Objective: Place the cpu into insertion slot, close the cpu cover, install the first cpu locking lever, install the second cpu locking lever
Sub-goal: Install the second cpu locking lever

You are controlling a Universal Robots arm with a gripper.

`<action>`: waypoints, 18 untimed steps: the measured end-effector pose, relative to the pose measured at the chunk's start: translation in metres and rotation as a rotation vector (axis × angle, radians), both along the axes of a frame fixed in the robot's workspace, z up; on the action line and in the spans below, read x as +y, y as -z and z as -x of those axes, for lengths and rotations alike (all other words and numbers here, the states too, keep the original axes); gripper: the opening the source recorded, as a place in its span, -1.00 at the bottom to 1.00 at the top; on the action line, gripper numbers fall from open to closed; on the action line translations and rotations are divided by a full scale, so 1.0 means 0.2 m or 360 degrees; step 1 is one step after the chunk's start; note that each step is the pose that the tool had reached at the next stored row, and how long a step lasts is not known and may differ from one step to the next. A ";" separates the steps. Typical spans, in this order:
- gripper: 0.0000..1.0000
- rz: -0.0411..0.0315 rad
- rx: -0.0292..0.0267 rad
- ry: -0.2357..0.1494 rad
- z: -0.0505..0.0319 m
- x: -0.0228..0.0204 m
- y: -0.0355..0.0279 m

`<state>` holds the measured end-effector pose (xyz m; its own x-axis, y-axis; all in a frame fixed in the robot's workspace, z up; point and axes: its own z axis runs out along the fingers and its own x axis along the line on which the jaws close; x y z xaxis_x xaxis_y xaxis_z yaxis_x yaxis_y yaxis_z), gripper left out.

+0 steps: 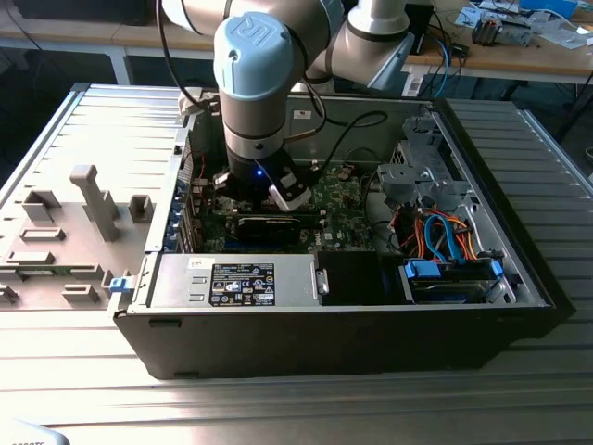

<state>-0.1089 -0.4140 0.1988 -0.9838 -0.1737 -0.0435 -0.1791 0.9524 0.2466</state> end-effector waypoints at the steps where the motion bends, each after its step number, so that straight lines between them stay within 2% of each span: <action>1: -0.79 0.0002 0.00008 0.0000 0.000 -0.001 -0.008; 3: -0.79 0.0003 0.00007 0.0000 0.001 -0.001 -0.023; 5: -0.79 0.0009 0.00005 0.0000 0.001 0.000 -0.030; 6: -0.79 0.0031 0.00010 0.0000 -0.011 0.000 -0.033; 7: -0.79 0.0060 0.00016 0.0000 -0.029 0.005 -0.033; 8: -0.79 0.0081 0.00028 0.0000 -0.044 0.011 -0.033; 9: -0.79 0.0095 0.00036 0.0000 -0.055 0.016 -0.033; 10: -0.79 0.0116 0.00048 0.0000 -0.072 0.029 -0.033; 12: -0.79 0.0156 0.00067 0.0001 -0.111 0.076 -0.033; 13: -0.79 0.0172 0.00071 0.0000 -0.125 0.096 -0.033; 15: -0.79 0.0192 0.00077 0.0000 -0.141 0.126 -0.033; 17: -0.79 0.0220 0.00091 0.0000 -0.169 0.170 -0.033; 18: -0.79 0.0226 0.00097 0.0000 -0.182 0.185 -0.033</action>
<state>-0.0726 -0.3770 0.2055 -0.9840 -0.1775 -0.0125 -0.1778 0.9779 0.1104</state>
